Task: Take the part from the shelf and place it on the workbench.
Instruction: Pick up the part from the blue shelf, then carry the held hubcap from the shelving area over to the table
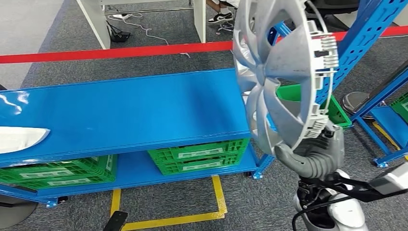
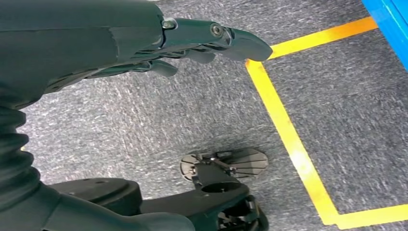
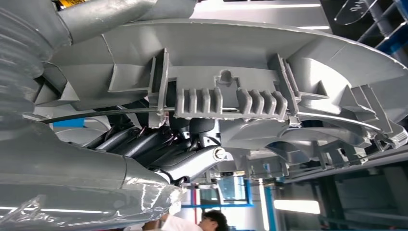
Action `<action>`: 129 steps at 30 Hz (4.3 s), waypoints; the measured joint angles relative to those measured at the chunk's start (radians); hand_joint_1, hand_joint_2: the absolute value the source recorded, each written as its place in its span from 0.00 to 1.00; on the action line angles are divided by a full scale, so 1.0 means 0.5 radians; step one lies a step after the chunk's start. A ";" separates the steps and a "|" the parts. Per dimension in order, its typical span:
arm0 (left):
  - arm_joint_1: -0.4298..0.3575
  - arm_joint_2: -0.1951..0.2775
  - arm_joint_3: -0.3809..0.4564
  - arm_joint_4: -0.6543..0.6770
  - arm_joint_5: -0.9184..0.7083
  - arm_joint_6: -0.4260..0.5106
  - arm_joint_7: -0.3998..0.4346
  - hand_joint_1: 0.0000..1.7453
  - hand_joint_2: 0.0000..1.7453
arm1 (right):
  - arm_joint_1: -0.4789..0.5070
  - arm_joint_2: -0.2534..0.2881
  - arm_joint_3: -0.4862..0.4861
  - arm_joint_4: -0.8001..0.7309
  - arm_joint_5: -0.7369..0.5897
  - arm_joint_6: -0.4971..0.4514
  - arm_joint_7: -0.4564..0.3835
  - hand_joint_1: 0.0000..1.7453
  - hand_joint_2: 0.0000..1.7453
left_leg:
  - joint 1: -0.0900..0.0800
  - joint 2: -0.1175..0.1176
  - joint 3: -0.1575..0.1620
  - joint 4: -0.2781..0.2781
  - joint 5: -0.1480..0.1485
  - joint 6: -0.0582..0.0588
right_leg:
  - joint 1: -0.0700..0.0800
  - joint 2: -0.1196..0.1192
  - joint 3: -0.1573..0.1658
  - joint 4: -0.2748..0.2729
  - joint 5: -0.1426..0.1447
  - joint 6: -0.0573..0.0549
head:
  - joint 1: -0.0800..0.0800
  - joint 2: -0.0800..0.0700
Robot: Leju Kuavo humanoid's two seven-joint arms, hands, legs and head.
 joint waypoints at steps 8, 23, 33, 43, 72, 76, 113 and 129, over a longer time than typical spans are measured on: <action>-0.018 -0.015 -0.001 -0.001 -0.056 0.017 -0.116 0.00 1.00 | 0.042 -0.054 -0.013 -0.074 -0.060 0.100 -0.009 1.00 1.00 | 0.000 0.000 0.000 0.000 0.001 0.000 | 0.000 0.000 0.000 0.000 0.000 0.000 | 0.000 0.000; -0.032 -0.022 0.065 -0.004 0.071 0.150 -0.131 0.00 1.00 | 0.150 -0.118 -0.033 -0.187 -0.141 0.234 -0.027 1.00 1.00 | -0.020 0.001 -0.006 0.016 -0.017 0.047 | -0.024 -0.001 0.011 -0.004 -0.008 0.041 | -0.001 0.000; -0.030 -0.024 0.409 -0.014 0.551 0.173 -0.138 0.00 1.00 | 0.110 -0.142 -0.040 -0.156 -0.283 0.283 0.029 1.00 1.00 | 0.030 0.005 -0.056 0.009 0.049 0.029 | -0.058 -0.005 0.032 0.266 -0.233 0.132 | 0.010 0.000; 0.013 0.013 0.640 -0.019 0.565 0.225 -0.114 0.00 1.00 | 0.130 -0.157 -0.105 -0.096 -0.293 0.274 -0.069 1.00 1.00 | 0.039 -0.003 -0.188 0.354 -0.257 -0.068 | -0.042 0.015 0.017 0.060 -0.047 -0.032 | -0.013 0.000; 0.023 0.041 0.729 -0.045 0.549 0.162 -0.151 0.00 1.00 | 0.187 -0.176 -0.191 -0.010 -0.109 0.334 -0.167 1.00 1.00 | 0.004 0.002 -0.089 0.090 -0.075 -0.033 | -0.010 -0.001 0.164 -0.073 -0.060 -0.029 | -0.012 0.000; 0.025 0.043 0.739 -0.047 0.541 0.155 -0.164 0.00 1.00 | 0.225 -0.176 -0.192 -0.010 -0.088 0.337 -0.189 1.00 1.00 | 0.011 0.002 -0.159 0.576 -0.374 -0.063 | -0.015 -0.008 0.056 -0.067 0.029 -0.034 | -0.023 0.000; 0.017 0.059 0.812 -0.062 0.507 0.091 -0.198 0.00 1.00 | 0.289 -0.152 -0.273 -0.037 -0.049 0.393 -0.216 1.00 1.00 | -0.003 0.162 0.208 0.039 -0.232 -0.030 | 0.002 -0.218 0.002 0.006 0.020 0.006 | -0.059 0.000; 0.006 0.013 0.799 -0.065 0.359 0.204 -0.315 0.00 1.00 | 0.532 -0.174 -0.520 -0.189 -0.021 0.287 -0.268 1.00 1.00 | 0.000 -0.226 0.105 0.049 -0.145 0.019 | -0.034 0.125 0.043 0.038 -0.063 0.035 | -0.039 0.000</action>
